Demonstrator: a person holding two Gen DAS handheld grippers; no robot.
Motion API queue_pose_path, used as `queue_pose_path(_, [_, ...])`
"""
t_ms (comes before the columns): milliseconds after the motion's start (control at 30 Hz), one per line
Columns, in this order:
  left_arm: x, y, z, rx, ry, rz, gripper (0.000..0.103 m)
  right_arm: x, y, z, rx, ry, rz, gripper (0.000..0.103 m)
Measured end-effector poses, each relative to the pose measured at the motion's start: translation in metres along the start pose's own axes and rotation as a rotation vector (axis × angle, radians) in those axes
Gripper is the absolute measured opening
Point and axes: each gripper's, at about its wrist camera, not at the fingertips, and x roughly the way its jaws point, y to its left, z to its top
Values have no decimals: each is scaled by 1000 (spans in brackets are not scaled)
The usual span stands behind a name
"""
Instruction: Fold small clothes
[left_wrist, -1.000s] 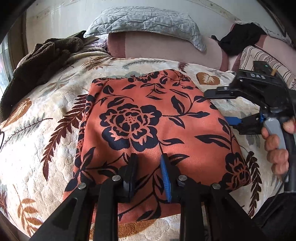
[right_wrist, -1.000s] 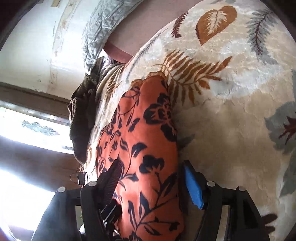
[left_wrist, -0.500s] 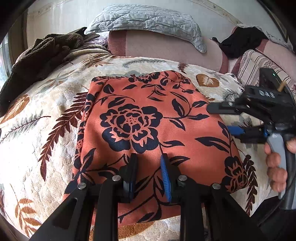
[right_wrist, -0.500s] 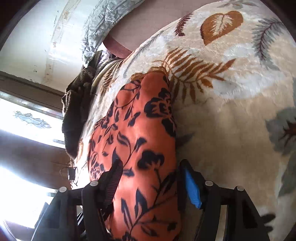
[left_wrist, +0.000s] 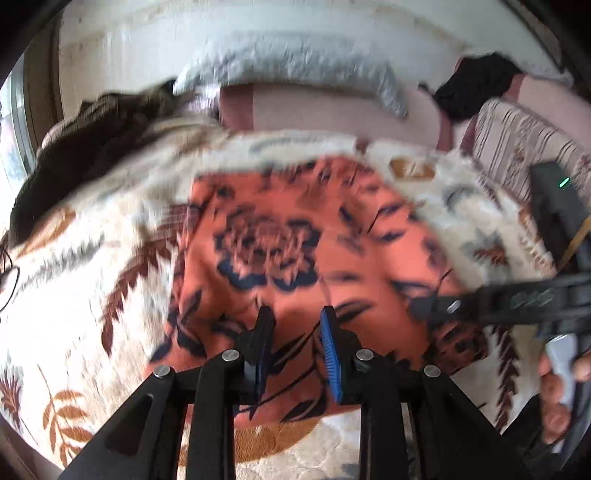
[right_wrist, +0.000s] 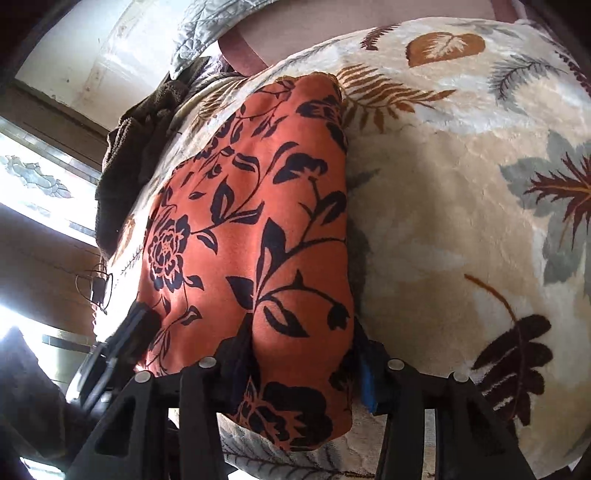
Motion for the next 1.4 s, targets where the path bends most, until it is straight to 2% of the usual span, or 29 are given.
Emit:
queue_pose_path(100, [-6, -8, 0, 59, -50, 33, 29, -8, -8, 0, 55, -7, 28, 65])
queue_pose_path(200, [-6, -5, 0, 40, -46, 22, 29, -29, -15, -5, 98, -42, 96, 67])
queue_pose_path(267, [-3, -2, 2, 19, -38, 10, 29, -34, -19, -10, 93, -49, 104, 67])
queue_pose_path(333, [-2, 0, 4, 6, -34, 2, 29, -15, -23, -16, 90, 47, 117, 61])
queue_pose_path(367, [-1, 2, 5, 1, -31, -7, 29, -4, -18, -17, 57, 69, 78, 47])
queue_pose_path(433, [-5, 3, 8, -2, -41, -21, 29, -8, -8, -20, 3, 39, 15, 44])
queue_pose_path(500, [-26, 8, 11, -24, -92, -51, 29, -15, 3, -21, -23, 17, -28, 45])
queue_pose_path(533, [-41, 14, 14, -50, -136, -69, 31, -18, 7, -23, -35, 8, -40, 49])
queue_pose_path(600, [-61, 33, 19, -154, -197, -94, 47, -28, 6, -30, -25, -26, -31, 66])
queue_pose_path(633, [-65, 47, 19, -227, -202, -114, 58, -36, 4, -36, -16, -53, -25, 67])
queue_pose_path(667, [-62, 61, 16, -295, -188, -150, 60, -42, 4, -41, -8, -82, -19, 67])
queue_pose_path(733, [-41, 84, 8, -409, -83, -220, 60, -56, -1, -57, 4, -117, 14, 67])
queue_pose_path(800, [-17, 95, 4, -488, 22, -235, 57, -64, -4, -70, 21, -136, 31, 67])
queue_pose_path(833, [-7, 96, 3, -505, 62, -258, 50, -67, -5, -76, 21, -143, 40, 67])
queue_pose_path(867, [3, 97, 2, -515, 105, -271, 34, -70, -4, -81, 16, -150, 48, 67])
queue_pose_path(933, [18, 97, -4, -544, 167, -269, 31, -77, -1, -89, 1, -157, 60, 67])
queue_pose_path(1100, [14, 99, -3, -604, 160, -277, 31, -94, 4, -92, -17, -166, 111, 67])
queue_pose_path(1200, [-3, 101, 0, -609, 116, -249, 36, -103, 8, -89, -23, -176, 156, 73])
queue_pose_path(1267, [-15, 102, 10, -586, 73, -248, 45, -106, 13, -85, -32, -178, 182, 74])
queue_pose_path(1367, [-15, 96, 36, -550, 46, -294, 60, -104, 19, -69, -39, -160, 245, 75])
queue_pose_path(1400, [-10, 92, 48, -538, 42, -301, 62, -102, 21, -62, -37, -152, 259, 75])
